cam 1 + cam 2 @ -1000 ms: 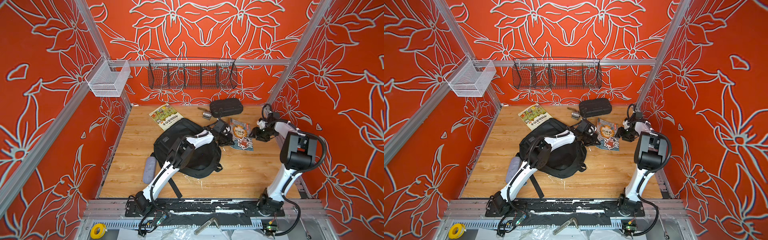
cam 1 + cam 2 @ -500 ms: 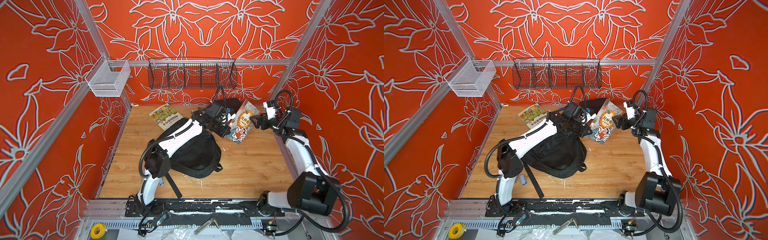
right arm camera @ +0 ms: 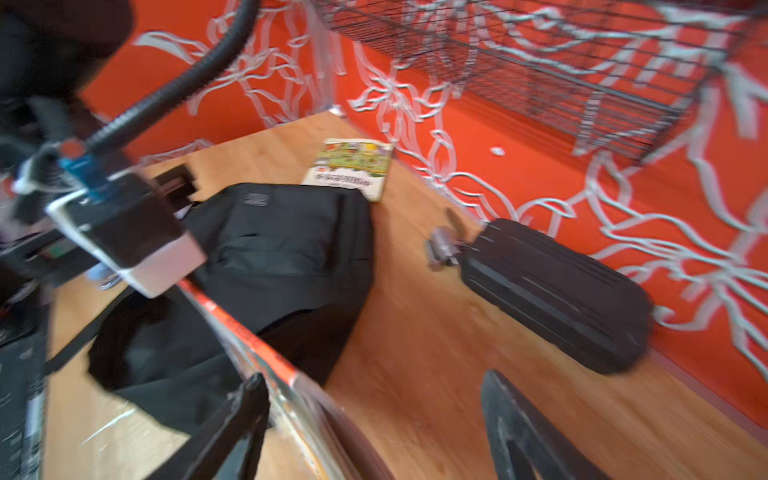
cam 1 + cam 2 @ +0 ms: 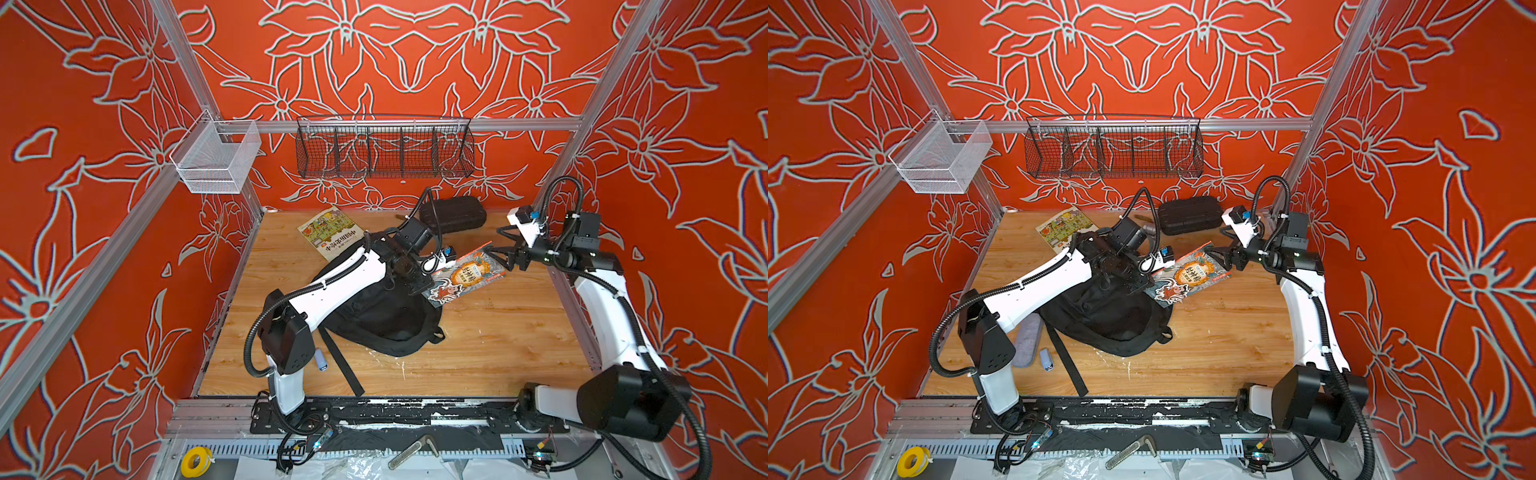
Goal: Pack the student bag
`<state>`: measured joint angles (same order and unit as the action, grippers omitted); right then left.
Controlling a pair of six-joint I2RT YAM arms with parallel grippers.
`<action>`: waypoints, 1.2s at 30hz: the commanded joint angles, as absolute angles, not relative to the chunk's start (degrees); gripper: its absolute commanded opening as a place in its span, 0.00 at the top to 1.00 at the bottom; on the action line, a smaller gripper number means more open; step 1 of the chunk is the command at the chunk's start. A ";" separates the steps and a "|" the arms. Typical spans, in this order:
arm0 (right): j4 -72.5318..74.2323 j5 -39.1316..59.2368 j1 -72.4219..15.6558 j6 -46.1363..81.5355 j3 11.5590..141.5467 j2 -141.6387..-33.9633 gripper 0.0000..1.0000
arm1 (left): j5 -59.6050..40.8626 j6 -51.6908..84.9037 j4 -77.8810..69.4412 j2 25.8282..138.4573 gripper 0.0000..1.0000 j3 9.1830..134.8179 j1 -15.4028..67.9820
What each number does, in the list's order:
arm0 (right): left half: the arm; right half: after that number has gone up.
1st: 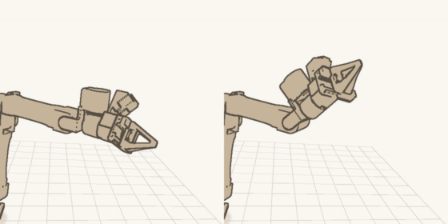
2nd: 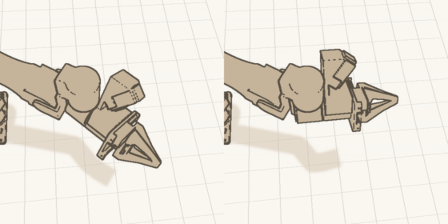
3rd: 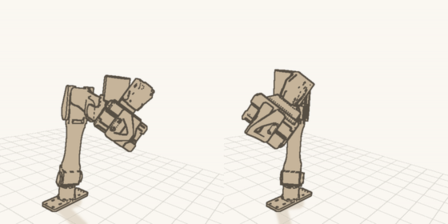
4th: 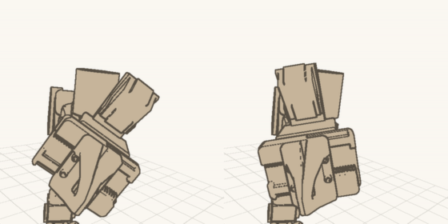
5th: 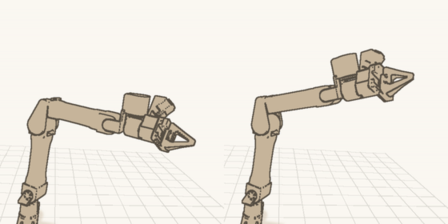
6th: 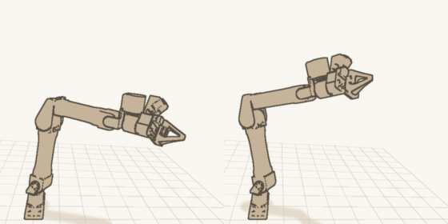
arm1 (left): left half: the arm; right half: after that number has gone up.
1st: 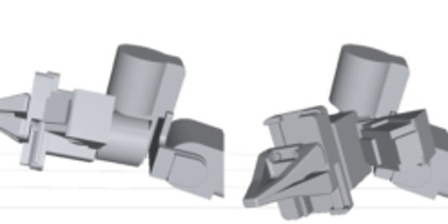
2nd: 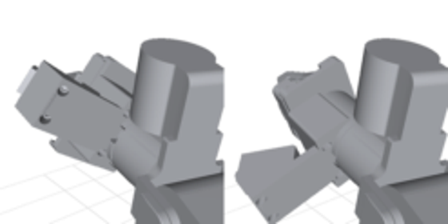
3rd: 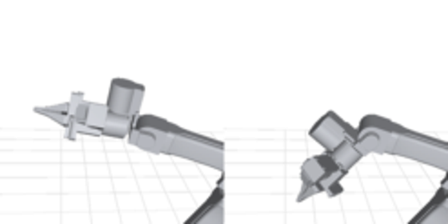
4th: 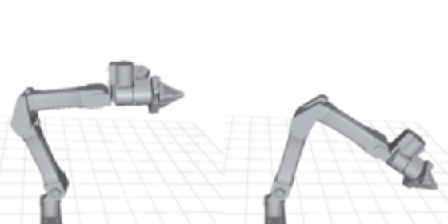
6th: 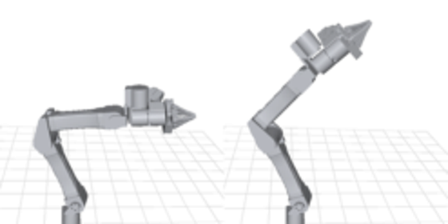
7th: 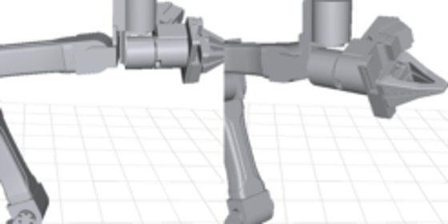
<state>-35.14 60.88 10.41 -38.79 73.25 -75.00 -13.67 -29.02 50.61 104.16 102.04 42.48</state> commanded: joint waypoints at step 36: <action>-22.80 43.14 8.70 26.45 61.90 -56.94 1.00 | -2.24 -2.90 50.55 95.98 0.03 84.96 41.36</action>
<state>-25.67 46.17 8.99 18.57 62.83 -58.35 0.14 -7.03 50.70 98.67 88.40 37.82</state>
